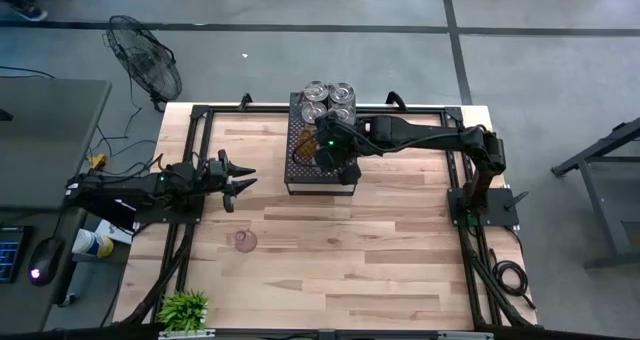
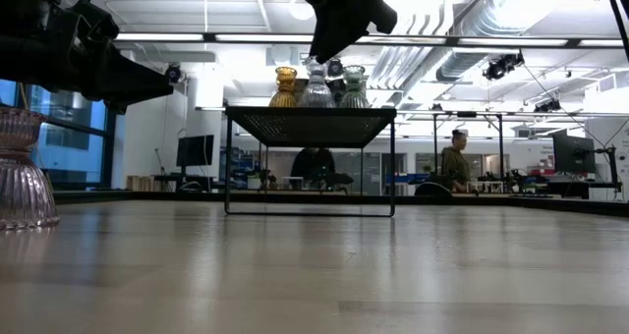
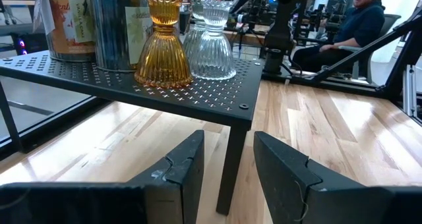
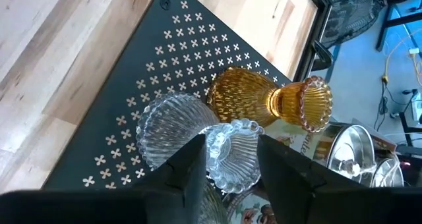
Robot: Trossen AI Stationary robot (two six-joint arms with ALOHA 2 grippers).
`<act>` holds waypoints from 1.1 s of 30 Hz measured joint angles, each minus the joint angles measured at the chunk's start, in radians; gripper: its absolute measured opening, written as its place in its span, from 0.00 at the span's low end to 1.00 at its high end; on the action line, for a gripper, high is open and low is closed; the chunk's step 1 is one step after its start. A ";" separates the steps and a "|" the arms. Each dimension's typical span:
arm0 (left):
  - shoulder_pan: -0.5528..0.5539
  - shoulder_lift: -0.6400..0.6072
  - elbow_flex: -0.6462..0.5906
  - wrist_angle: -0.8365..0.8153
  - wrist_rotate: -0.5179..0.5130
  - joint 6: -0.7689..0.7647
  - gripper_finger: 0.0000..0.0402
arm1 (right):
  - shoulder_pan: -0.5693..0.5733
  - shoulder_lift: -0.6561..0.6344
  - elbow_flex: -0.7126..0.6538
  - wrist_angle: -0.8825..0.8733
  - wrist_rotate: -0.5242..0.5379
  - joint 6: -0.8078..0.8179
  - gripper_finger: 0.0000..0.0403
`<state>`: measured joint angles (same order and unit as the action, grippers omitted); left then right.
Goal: Pick & Place candle stick holders
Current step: Adjust the green candle holder on the black shelf
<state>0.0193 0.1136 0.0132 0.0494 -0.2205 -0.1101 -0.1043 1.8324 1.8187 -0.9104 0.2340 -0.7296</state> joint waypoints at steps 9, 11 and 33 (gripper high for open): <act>0.000 0.000 0.000 0.000 0.000 0.000 0.32 | 0.000 -0.013 0.000 -0.011 0.001 0.038 0.37; 0.000 0.000 0.000 0.000 0.000 0.000 0.32 | 0.001 -0.019 0.000 -0.014 -0.004 0.052 0.38; 0.000 0.000 0.000 0.000 0.002 0.000 0.32 | 0.075 -0.160 -0.018 -0.270 0.106 0.588 0.29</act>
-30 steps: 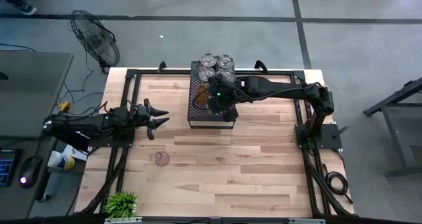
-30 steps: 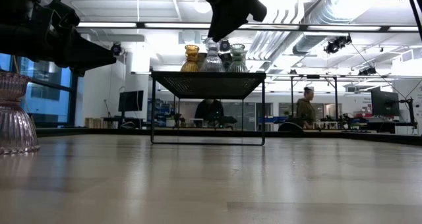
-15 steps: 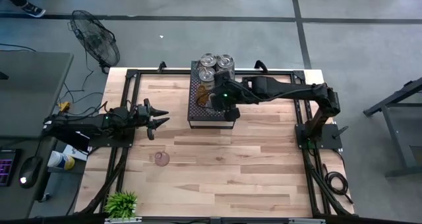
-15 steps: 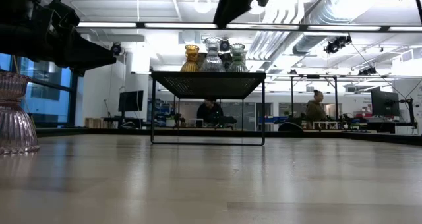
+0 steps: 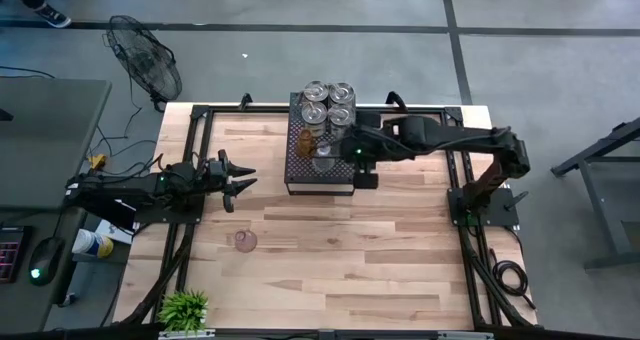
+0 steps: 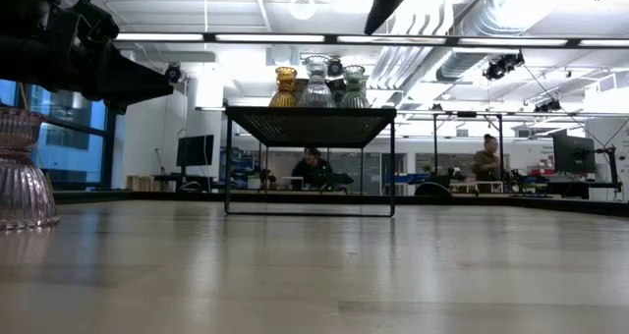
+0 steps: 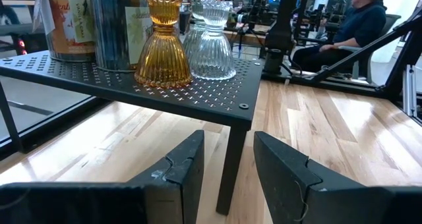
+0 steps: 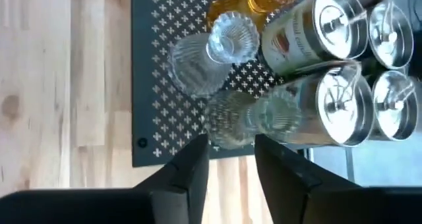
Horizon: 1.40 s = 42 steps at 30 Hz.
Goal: Pick & Place candle stick holders
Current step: Adjust the green candle holder on the black shelf
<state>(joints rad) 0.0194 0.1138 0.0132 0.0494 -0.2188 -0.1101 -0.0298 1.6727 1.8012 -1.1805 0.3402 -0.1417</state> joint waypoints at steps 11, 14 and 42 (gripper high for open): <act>0.000 0.000 0.000 0.000 0.000 0.000 0.32 | 0.020 -0.129 -0.397 0.330 0.113 0.124 0.07; 0.000 0.000 0.000 0.000 0.000 0.000 0.32 | 0.021 -0.181 -0.506 0.463 0.115 0.164 0.01; 0.000 0.000 0.000 0.000 0.001 0.000 0.32 | -0.106 -0.256 -0.884 0.999 0.086 0.159 0.00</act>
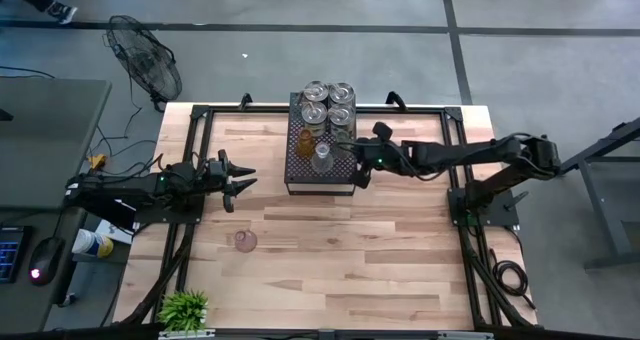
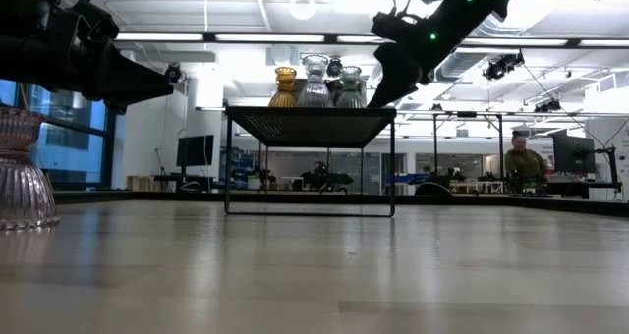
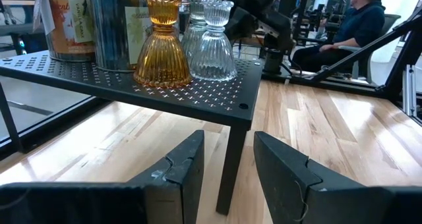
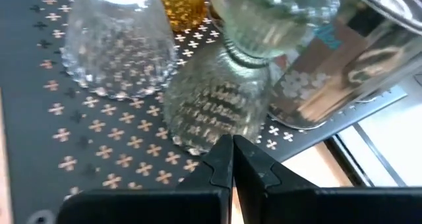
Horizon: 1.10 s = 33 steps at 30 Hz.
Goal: Pick & Place candle stick holders
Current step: Adjust the green candle holder on the black shelf
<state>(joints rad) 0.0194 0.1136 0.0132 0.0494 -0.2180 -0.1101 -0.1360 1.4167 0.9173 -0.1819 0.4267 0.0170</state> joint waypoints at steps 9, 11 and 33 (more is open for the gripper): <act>0.000 0.000 0.000 0.000 0.000 0.000 0.32 | -0.013 -0.009 0.000 -0.010 0.042 -0.029 0.00; 0.000 0.000 0.000 0.000 0.000 0.000 0.32 | -0.004 -0.031 0.000 -0.025 0.039 -0.024 0.00; 0.000 0.000 0.000 0.000 0.000 0.000 0.32 | 0.148 -0.229 -0.033 -0.327 0.072 0.106 0.00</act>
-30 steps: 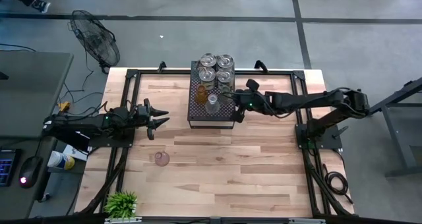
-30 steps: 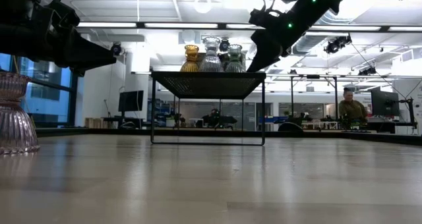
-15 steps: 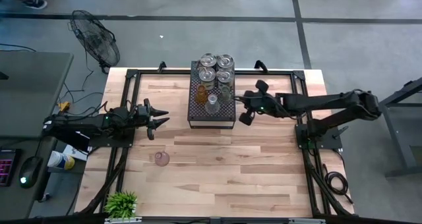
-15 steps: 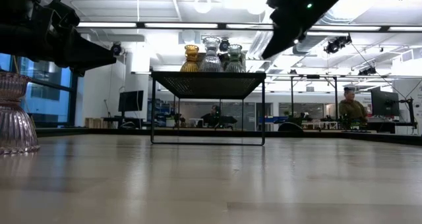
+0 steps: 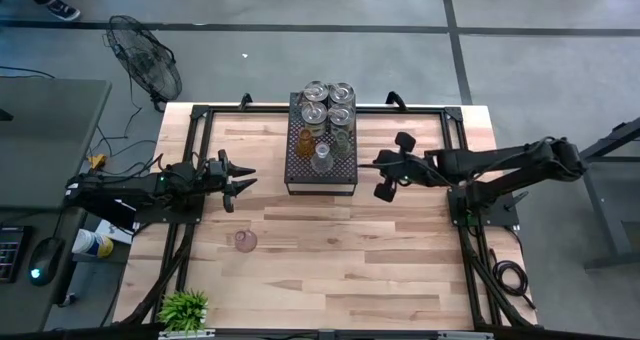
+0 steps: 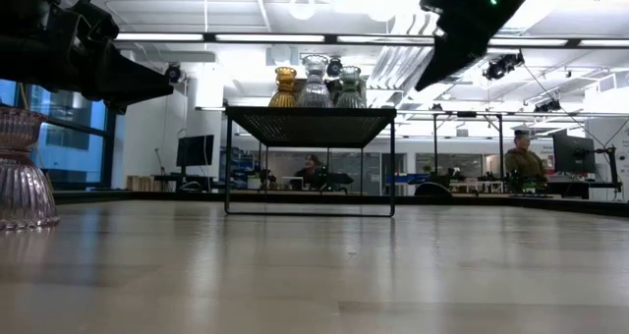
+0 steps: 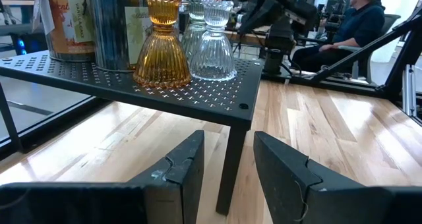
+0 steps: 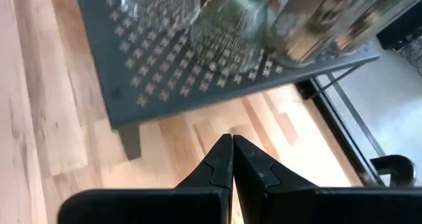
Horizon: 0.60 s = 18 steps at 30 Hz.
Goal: Pick & Place candle stick holders
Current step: Adjust the green candle holder on the black shelf, then put the pink candle holder on the black shelf
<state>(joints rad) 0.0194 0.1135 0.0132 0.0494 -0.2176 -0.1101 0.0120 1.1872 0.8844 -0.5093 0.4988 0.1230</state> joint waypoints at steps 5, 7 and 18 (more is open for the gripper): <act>0.000 0.000 0.001 0.004 0.000 0.000 0.32 | 0.033 -0.057 -0.146 0.163 -0.011 -0.016 0.00; 0.000 0.000 0.008 0.002 -0.001 0.000 0.32 | 0.047 -0.094 -0.218 0.276 -0.024 -0.027 0.00; 0.000 0.000 0.026 0.002 0.000 0.000 0.32 | 0.060 -0.332 -0.570 0.679 -0.143 -0.055 0.00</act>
<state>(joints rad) 0.0194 0.1139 0.0391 0.0512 -0.2176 -0.1101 0.0723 0.8551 0.3146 0.1698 0.3562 0.0682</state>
